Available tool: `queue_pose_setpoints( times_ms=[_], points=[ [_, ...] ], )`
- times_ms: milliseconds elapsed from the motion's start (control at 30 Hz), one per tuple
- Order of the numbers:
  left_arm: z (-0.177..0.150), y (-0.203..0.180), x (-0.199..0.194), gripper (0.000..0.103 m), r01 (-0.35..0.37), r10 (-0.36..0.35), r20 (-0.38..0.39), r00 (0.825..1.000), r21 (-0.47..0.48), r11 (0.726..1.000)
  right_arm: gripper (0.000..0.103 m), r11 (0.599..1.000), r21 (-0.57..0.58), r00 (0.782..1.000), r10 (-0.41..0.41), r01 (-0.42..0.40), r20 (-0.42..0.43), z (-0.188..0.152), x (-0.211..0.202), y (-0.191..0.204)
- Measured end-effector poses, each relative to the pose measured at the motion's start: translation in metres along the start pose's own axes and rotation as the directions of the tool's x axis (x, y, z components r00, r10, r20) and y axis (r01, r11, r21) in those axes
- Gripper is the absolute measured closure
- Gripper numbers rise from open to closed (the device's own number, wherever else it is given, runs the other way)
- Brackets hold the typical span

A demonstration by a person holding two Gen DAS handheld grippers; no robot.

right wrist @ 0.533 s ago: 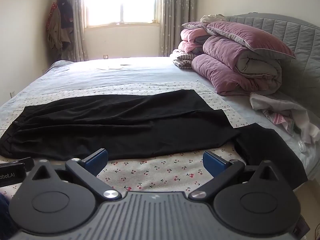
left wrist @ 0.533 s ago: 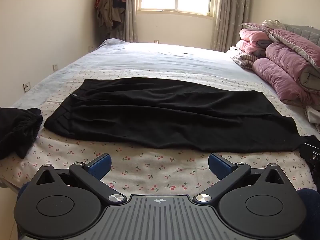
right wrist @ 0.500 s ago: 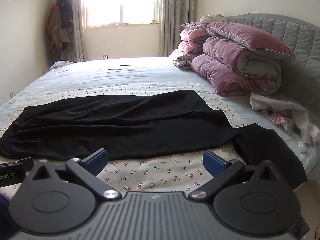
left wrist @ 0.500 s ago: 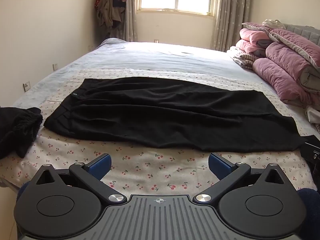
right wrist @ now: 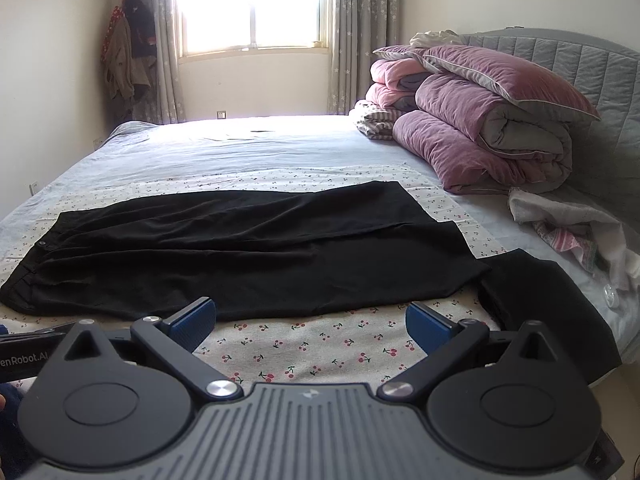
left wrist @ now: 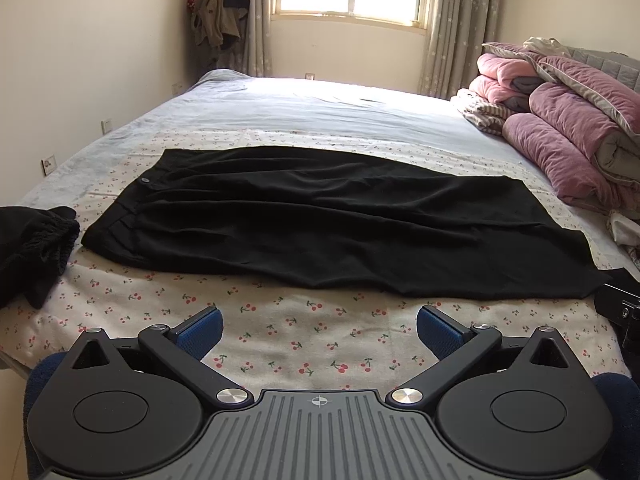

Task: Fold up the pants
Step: 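Move both grippers open toward the black trousers on the bed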

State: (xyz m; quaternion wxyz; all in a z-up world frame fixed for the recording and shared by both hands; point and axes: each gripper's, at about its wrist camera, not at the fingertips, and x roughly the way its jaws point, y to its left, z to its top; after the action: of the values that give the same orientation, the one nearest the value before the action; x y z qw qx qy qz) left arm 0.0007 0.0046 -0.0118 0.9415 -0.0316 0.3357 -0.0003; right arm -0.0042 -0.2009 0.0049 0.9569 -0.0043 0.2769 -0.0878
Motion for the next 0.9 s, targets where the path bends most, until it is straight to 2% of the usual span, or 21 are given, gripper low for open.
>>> queue_pose_setpoints(
  times_ms=[133,233,300,333,500,633,800,900],
  points=[
    [-0.002,0.005,0.011,0.000,0.002,-0.002,-0.015,1.000,-0.015,1.000,0.012,0.999,0.042,1.000,0.020,-0.020,0.012,-0.005,0.010,-0.001],
    [0.000,0.010,0.018,0.000,0.007,-0.008,-0.036,0.999,-0.042,0.999,0.012,0.995,0.083,0.996,0.051,-0.057,0.067,-0.002,0.011,-0.001],
    [0.002,0.011,0.023,0.000,-0.005,0.003,-0.033,0.999,-0.035,0.999,0.012,0.997,0.066,0.998,0.045,-0.048,0.047,0.001,0.013,0.003],
    [0.004,0.013,0.024,0.000,-0.008,0.007,-0.031,0.999,-0.029,1.000,0.012,0.999,0.040,0.999,0.034,-0.034,0.010,0.000,0.015,0.004],
    [0.012,0.024,0.034,0.000,-0.034,0.033,-0.017,0.999,-0.019,0.999,0.012,0.999,-0.020,0.999,0.033,-0.034,-0.035,0.001,0.028,0.010],
    [0.020,0.036,0.047,0.000,-0.030,0.028,-0.047,0.998,-0.041,0.999,0.012,0.997,0.035,0.993,0.074,-0.071,-0.088,0.003,0.041,0.013],
    [0.026,0.047,0.059,0.000,-0.025,0.022,-0.044,0.999,-0.061,0.998,0.012,0.996,-0.019,0.992,0.086,-0.088,-0.089,0.009,0.057,0.027],
    [0.033,0.058,0.071,0.000,-0.031,0.027,-0.055,0.998,-0.071,0.997,0.012,0.993,-0.004,0.986,0.117,-0.118,-0.117,0.015,0.068,0.031]
  ],
)
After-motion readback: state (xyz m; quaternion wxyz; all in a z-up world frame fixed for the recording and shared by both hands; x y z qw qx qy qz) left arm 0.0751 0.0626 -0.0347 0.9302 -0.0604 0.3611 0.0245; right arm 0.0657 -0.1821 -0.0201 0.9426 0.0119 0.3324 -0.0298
